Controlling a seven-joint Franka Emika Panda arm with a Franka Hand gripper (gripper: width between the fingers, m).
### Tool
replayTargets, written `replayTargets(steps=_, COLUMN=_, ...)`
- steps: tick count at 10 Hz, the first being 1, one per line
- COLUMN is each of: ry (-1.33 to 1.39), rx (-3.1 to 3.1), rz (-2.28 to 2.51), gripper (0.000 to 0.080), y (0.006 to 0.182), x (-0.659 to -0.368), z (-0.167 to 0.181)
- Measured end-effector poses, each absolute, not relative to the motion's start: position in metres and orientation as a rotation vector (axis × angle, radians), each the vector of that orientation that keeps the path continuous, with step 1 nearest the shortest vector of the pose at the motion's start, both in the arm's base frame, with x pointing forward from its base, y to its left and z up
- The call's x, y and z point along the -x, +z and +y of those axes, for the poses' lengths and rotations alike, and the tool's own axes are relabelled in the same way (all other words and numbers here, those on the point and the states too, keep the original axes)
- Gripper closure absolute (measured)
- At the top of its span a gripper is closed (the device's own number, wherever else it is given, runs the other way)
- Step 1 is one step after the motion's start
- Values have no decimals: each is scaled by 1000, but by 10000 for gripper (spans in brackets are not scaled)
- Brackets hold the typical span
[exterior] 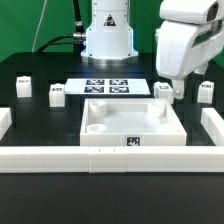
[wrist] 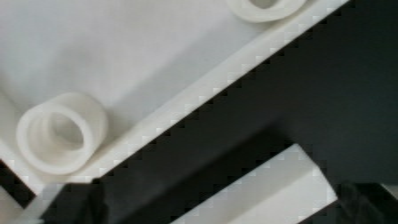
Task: Assemble one leg
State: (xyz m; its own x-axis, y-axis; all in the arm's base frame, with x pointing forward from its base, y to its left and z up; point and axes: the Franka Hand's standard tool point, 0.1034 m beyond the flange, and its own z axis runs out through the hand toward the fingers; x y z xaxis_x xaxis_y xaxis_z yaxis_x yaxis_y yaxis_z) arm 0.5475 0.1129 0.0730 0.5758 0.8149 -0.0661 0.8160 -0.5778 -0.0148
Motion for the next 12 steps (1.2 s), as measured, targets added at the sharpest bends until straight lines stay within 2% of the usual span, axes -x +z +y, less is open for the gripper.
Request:
replayTargets(steps=8, ry=-105, rx=-2774, rz=1436, gripper=150, y=72, x=-547, z=112)
replayTargets(steps=12, ry=29, rx=-2478, rz=1897, gripper=150, y=55, x=-528, z=78)
